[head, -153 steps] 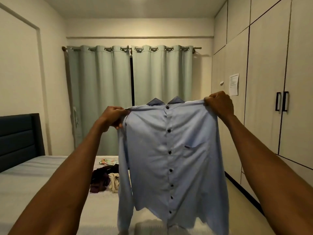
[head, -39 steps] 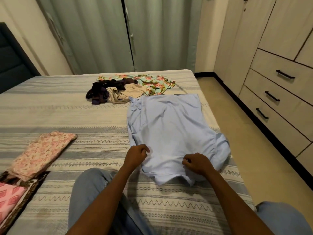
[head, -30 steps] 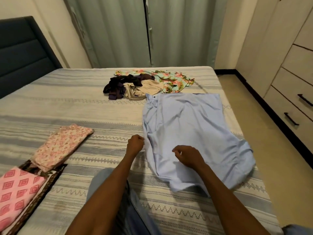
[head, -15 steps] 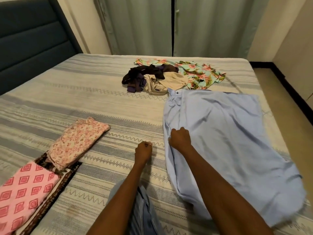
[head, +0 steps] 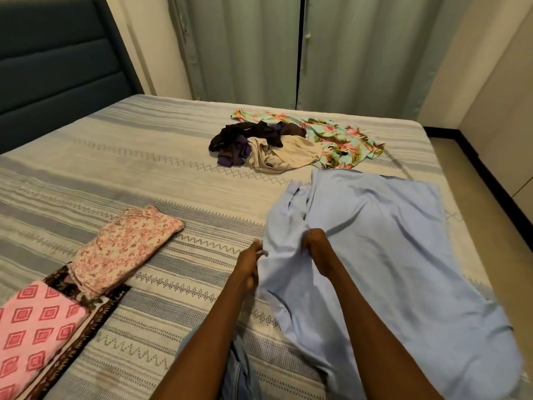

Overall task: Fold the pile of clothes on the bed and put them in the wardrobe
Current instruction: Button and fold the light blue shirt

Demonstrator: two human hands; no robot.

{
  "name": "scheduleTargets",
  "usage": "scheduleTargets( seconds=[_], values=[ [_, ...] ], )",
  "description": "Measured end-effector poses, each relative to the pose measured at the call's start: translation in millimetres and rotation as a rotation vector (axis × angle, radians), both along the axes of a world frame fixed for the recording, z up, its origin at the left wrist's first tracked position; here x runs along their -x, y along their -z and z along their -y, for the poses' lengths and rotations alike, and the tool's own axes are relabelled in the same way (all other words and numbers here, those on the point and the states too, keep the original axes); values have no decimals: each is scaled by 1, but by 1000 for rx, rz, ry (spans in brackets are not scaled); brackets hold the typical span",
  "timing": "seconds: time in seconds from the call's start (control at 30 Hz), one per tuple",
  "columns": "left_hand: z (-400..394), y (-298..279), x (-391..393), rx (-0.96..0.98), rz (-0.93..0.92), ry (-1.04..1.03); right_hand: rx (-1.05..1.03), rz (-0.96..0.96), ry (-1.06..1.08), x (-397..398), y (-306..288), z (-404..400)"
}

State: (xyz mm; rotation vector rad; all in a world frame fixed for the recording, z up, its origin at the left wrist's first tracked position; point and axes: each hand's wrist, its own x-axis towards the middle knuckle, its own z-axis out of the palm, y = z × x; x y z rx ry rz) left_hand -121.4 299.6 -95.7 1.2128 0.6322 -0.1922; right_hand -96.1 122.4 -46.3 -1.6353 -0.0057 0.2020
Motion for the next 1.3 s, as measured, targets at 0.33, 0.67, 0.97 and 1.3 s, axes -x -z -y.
scheduleTargets(
  seconds=[0.33, 0.67, 0.97, 1.3],
  values=[
    [-17, -19, -30, -183, 53, -90, 468, 65, -209, 1, 19, 21],
    [-107, -41, 14, -702, 172, -529, 839, 340, -293, -12, 20, -67],
    [-84, -11, 57, -1167, 76, -211, 955, 389, -195, 21, 52, -27],
    [-10, 5, 77, -1404, 669, 1294, 907, 366, -432, 117, 62, 47]
  ],
)
